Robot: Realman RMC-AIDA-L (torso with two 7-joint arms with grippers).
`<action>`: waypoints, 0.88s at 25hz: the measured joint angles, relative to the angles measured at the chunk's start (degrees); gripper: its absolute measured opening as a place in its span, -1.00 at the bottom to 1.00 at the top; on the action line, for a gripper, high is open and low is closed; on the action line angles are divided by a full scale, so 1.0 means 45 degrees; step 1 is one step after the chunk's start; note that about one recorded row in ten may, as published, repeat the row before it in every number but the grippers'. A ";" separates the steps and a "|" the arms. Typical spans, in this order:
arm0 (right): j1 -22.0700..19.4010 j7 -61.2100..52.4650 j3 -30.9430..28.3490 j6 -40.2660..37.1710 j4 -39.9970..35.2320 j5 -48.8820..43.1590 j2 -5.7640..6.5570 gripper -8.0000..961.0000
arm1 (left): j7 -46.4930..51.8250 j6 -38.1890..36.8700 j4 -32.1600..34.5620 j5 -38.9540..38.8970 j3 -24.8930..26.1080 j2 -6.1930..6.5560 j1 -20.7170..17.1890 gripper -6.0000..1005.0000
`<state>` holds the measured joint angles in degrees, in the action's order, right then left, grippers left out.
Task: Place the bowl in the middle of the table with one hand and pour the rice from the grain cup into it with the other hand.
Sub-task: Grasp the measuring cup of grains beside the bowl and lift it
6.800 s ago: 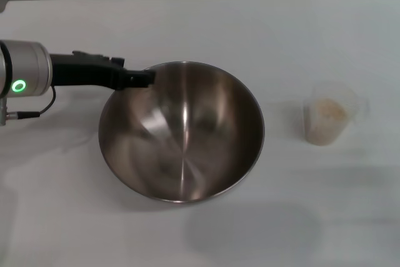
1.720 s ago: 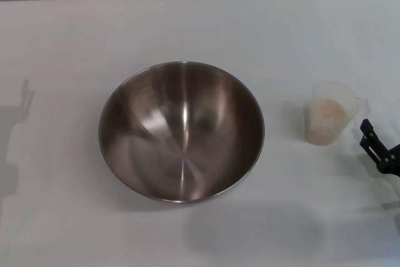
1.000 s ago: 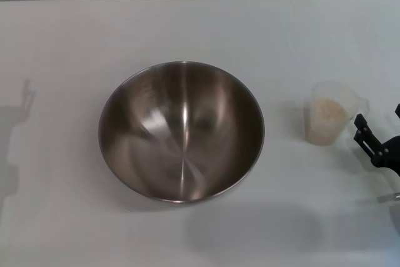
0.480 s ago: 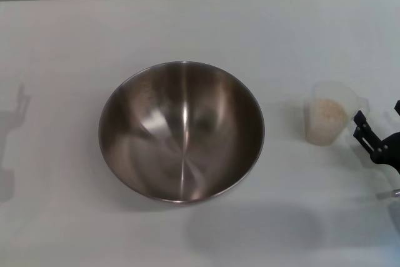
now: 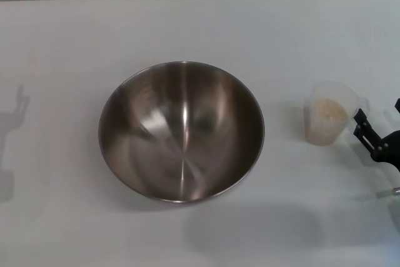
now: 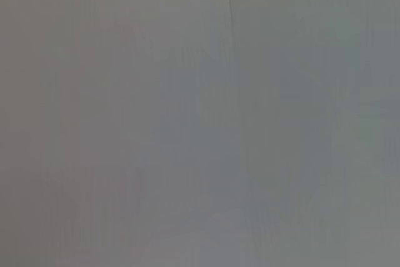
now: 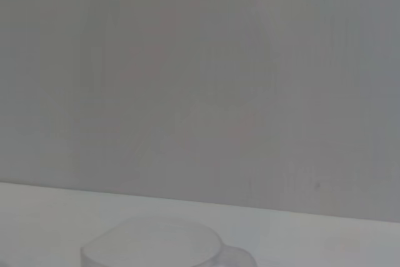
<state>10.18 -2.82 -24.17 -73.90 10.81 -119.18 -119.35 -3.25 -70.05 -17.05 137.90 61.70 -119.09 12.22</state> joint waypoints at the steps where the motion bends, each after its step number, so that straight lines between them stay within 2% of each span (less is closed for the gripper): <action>1: 0.0003 0.0000 -0.0003 -0.0007 0.0000 0.0001 0.0000 0.67 | 0.0000 0.0000 0.0007 0.0000 0.0001 0.0000 0.0000 0.66; 22: 0.0088 0.0002 -0.0176 -0.0082 -0.0019 0.0023 0.0000 0.67 | 0.0000 0.0050 0.0116 -0.0001 0.0001 0.0000 0.0000 0.66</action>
<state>10.58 -2.80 -24.96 -74.27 10.72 -119.07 -119.35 -3.25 -69.83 -16.53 137.90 61.70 -119.09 12.22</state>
